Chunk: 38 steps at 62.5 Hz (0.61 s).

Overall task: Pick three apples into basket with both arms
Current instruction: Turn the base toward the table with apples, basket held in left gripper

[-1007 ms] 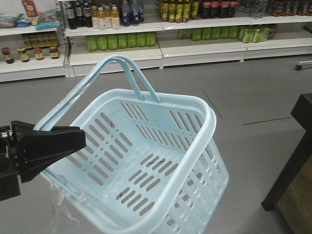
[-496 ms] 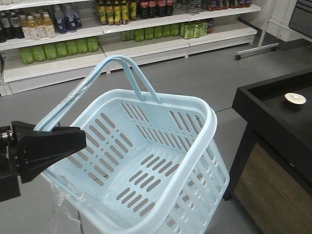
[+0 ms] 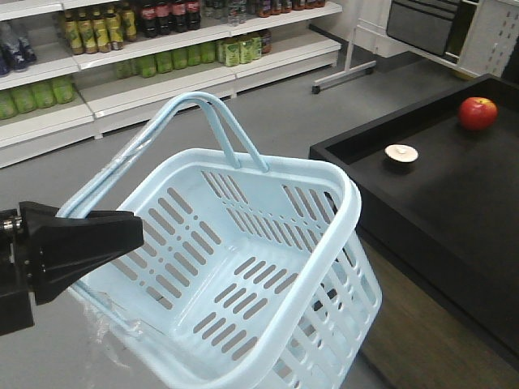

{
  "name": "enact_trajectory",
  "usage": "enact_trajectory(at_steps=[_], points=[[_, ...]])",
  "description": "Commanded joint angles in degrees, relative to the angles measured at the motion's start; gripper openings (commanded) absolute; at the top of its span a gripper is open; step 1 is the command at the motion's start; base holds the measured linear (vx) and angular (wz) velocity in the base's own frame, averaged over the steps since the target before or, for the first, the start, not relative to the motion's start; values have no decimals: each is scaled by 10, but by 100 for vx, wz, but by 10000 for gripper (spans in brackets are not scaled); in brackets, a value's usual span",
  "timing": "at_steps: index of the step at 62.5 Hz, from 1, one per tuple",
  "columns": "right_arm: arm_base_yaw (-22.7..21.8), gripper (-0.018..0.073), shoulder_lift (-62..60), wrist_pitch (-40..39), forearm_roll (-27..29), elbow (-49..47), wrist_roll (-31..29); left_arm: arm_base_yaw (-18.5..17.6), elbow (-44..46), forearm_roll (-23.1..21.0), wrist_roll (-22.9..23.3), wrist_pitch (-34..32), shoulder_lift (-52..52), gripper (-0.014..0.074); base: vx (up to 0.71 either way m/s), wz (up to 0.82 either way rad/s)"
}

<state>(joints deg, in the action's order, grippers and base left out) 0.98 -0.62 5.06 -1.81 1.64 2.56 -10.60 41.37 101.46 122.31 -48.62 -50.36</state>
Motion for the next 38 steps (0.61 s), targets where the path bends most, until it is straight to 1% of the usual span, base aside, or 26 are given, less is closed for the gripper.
enact_trajectory(at_steps=[1, 19, 38], points=[[-4, -1, -6, -40, -6, 8, 0, -4, 18, -3, 8, 8, 6, -7, 10, -39], [-4, -1, -6, -40, -6, 8, 0, -4, 18, -3, 8, 8, 6, -7, 10, -42], [-4, -1, -6, -40, -6, 8, 0, -4, 18, -3, 8, 8, 6, -7, 11, -49]])
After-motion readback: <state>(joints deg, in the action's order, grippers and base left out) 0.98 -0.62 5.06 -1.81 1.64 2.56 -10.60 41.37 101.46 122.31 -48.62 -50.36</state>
